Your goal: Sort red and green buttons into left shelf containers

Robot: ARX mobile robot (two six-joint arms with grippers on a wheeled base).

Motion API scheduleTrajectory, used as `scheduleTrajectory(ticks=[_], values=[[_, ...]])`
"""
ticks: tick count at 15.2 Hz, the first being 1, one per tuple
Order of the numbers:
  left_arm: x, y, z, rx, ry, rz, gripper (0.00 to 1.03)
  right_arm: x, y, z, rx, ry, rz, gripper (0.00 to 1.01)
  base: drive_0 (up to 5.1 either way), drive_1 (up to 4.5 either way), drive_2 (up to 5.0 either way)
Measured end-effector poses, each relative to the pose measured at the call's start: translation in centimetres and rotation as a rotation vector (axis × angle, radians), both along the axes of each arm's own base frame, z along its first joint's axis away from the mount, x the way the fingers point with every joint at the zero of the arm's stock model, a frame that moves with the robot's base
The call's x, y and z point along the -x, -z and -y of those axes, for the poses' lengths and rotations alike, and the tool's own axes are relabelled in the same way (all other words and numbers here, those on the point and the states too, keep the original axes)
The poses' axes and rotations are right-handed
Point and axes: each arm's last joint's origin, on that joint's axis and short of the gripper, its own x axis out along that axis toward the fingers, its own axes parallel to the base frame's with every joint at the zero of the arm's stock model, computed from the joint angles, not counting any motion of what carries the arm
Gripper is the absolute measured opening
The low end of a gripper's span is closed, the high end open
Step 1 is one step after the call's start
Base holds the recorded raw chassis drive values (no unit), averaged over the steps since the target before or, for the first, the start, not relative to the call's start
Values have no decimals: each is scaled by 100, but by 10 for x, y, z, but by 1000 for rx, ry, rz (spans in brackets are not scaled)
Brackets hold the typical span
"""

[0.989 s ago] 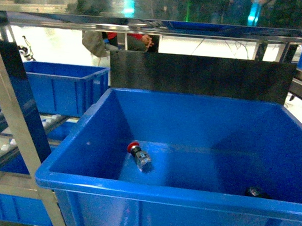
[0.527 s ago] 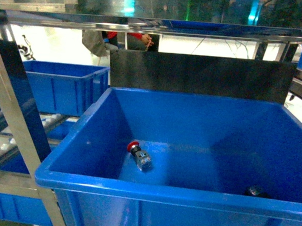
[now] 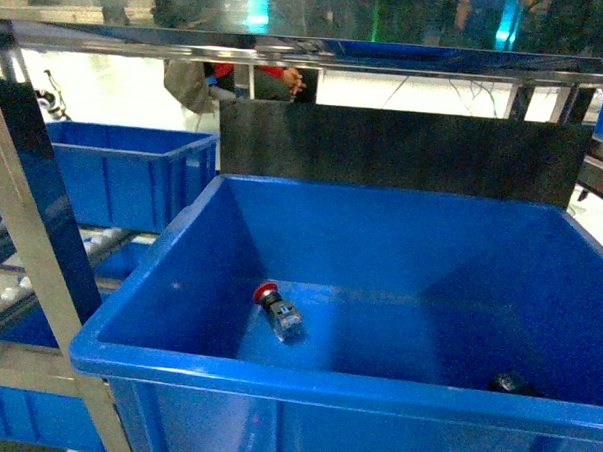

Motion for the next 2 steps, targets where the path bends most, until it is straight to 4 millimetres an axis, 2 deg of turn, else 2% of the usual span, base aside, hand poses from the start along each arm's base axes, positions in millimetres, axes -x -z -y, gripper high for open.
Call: scheduleTrajectory(ticks=[2], values=[[0, 0, 0, 0, 0, 0, 98, 0, 0, 0, 0, 0, 0, 98, 0, 0, 0]])
